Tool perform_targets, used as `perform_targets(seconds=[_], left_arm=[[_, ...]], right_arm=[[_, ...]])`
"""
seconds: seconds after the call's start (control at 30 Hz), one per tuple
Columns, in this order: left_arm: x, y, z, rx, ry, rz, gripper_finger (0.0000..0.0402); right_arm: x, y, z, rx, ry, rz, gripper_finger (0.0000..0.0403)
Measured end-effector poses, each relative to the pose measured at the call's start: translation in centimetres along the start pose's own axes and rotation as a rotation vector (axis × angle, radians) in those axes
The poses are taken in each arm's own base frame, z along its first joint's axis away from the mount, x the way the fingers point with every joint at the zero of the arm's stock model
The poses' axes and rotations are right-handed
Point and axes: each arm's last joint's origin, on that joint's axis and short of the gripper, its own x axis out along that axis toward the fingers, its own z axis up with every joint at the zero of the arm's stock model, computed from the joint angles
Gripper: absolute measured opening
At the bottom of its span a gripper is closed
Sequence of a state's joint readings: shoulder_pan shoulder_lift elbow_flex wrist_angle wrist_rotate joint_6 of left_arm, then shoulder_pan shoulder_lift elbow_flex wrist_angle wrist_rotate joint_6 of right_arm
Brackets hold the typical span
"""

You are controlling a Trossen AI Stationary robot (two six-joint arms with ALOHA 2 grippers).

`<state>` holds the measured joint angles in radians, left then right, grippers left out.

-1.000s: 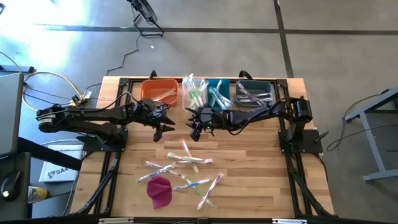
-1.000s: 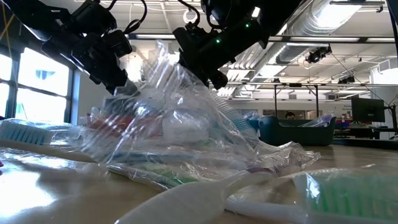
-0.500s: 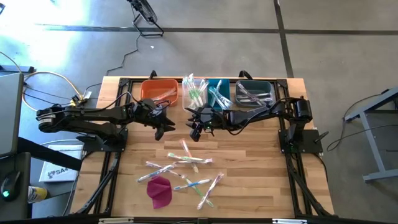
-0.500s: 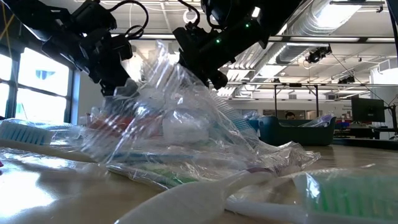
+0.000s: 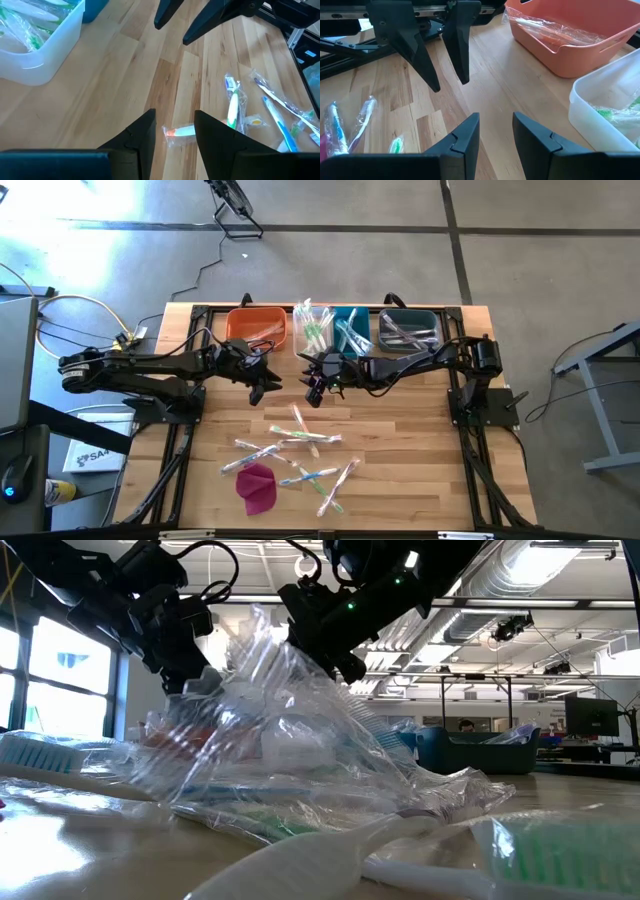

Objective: Pick & Place Toothbrushes
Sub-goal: Put the orange toothbrush into the orange bin

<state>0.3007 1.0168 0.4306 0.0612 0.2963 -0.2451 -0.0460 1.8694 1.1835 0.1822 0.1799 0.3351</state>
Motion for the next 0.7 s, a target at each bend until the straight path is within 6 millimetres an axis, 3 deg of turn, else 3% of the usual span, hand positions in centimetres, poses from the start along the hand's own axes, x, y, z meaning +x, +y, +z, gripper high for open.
perform_targets(seconds=[0.4,0.7], left_arm=[[-0.2,-0.2,0.7,0.086,-0.07,-0.003,0.0132],[-0.1,-0.1,0.5,0.1,-0.057,0.008,0.0132]], right_arm=[[-0.4,-0.3,-0.6,-0.038,0.084,-0.026,0.011],[-6.0,-0.2,2.4,-0.055,0.134,-0.02,0.011]])
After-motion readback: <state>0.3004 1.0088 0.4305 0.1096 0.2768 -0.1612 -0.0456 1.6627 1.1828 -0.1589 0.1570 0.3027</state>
